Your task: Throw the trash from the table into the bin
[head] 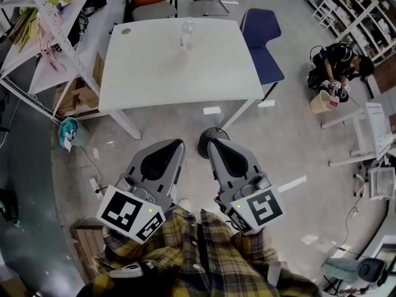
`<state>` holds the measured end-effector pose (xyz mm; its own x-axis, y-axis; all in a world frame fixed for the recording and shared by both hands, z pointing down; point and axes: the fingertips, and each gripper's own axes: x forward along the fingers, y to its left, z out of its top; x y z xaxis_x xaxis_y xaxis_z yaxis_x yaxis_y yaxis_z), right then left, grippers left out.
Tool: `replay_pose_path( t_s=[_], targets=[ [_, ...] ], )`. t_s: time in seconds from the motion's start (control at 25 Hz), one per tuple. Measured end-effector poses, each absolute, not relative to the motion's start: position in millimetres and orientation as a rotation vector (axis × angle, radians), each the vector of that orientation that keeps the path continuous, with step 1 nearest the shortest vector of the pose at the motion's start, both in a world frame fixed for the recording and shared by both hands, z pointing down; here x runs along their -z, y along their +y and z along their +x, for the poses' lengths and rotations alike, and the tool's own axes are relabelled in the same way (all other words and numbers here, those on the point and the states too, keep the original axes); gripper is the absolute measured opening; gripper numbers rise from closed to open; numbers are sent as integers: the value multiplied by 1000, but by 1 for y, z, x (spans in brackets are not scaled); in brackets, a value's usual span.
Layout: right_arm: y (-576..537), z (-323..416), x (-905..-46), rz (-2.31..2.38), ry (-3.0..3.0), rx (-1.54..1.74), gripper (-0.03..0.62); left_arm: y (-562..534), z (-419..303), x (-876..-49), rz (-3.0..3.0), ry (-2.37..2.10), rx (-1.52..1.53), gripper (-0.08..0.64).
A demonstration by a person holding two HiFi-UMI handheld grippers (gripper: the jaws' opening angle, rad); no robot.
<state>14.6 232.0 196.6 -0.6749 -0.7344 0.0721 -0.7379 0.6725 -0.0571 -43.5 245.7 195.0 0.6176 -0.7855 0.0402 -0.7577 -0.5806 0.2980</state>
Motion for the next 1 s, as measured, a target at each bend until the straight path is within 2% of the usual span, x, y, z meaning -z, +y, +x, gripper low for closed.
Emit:
replay_pose_path(
  t_s=[0.48,1.0],
  targets=[
    [115,-41,-199,1332,-2750,-139,-2,129,-101,-193,2594,-1173,122,8],
    [41,-75,-204,1407,-2691,-164,-2,60,-143,-206,2574,-1126,92,8]
  ],
)
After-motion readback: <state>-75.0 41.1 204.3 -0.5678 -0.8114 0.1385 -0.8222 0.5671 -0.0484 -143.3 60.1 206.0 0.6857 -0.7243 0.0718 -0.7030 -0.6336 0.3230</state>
